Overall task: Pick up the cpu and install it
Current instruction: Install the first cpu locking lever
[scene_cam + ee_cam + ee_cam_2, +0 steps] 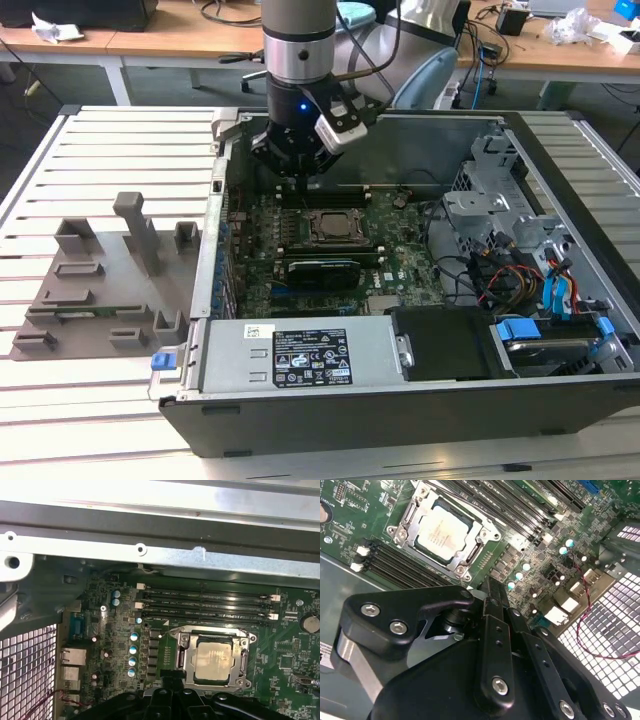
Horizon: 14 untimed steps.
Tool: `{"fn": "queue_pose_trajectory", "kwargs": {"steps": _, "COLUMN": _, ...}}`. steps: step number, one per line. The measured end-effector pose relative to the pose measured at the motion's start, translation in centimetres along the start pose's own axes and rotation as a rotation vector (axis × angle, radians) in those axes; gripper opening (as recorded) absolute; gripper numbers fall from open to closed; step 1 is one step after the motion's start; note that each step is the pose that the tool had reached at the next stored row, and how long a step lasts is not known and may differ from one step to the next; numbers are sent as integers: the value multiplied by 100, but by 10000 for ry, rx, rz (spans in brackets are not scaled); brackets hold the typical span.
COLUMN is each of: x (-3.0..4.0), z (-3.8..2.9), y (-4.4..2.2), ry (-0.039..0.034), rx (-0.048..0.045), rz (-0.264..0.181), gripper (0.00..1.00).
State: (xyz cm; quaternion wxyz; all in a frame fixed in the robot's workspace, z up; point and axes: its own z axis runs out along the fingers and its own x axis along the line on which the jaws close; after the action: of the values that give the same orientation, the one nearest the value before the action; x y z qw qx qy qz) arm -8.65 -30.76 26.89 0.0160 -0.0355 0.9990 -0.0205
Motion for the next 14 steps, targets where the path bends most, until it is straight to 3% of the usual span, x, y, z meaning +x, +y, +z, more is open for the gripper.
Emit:
{"fn": "queue_pose_trajectory", "kwargs": {"steps": 2, "x": 45, "z": 4, "y": 4, "ry": 0, "rx": 0, "rz": 0, "gripper": 11}}
{"fn": "queue_pose_trajectory", "kwargs": {"steps": 9, "x": 106, "z": 7, "y": 15, "ry": 2, "rx": 2, "rz": -1, "gripper": 11}}
{"fn": "queue_pose_trajectory", "kwargs": {"steps": 14, "x": 167, "z": 13, "y": 197, "ry": -1, "rx": -1, "rz": -2, "gripper": 11}}
